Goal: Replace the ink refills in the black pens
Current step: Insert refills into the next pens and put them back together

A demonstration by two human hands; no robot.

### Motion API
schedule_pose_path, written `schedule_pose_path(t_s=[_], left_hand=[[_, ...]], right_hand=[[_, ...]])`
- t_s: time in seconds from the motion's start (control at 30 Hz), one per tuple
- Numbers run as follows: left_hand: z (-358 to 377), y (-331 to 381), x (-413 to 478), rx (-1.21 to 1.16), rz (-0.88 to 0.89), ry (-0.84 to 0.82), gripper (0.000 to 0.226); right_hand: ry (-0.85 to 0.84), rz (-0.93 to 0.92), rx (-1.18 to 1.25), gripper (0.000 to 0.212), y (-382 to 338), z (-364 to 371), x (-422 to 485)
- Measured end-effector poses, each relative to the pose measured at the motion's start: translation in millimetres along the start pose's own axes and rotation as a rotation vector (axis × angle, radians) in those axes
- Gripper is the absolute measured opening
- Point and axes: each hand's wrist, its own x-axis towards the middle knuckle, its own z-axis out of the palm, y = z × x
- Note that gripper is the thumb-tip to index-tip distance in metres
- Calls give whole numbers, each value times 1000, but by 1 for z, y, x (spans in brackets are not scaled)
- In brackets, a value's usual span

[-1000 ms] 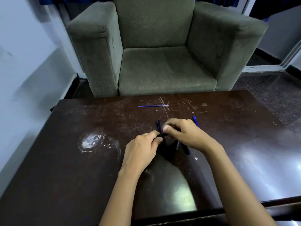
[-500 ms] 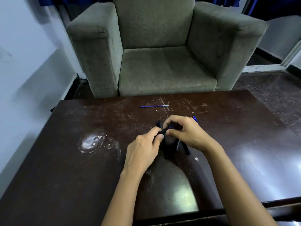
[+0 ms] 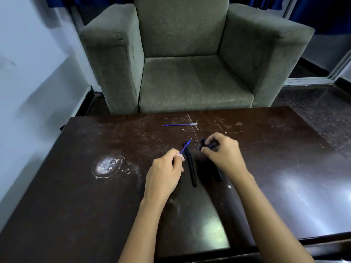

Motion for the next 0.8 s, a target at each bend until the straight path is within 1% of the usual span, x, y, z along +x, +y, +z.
schedule_pose_path(t_s=[0.17,0.23,0.27,0.33,0.47,0.53,0.63,0.73,0.77,0.8], left_hand=[[1,0,1,-59,-33,20,23],[2,0,2,-89,-43,28,23],[2,0,1,-105,-46,30,24],[1,2,1,-130,-45,32,24],[1,5,0,-147,-15,0,22],[1,4,0,-148,-13,-22,21],[0,2,1,-172,-43,-47,24],[-2,2,1,-183,-50,-50,27],[-2,2,1,-185,-47,-46,28],[-2,3,1,-191,-46,-39,28]], right_hand=[[-89,-25,-326,20,-3,20,-9],[-92,-18,-358,23,-5,18,-8],[-79,-8,-316,22,-7,15,-8],[-77,51,-99,17,-18,8,-8],[-217,214,301,6,-37,15,-14],[-225,278,457,3,-43,22,-17],[-159,310,597,7,-50,23,-15],[-7,308,687,13,-51,18,-10],[16,316,723,12,-49,17,-8],[-8,321,742,9,-47,15,-7]])
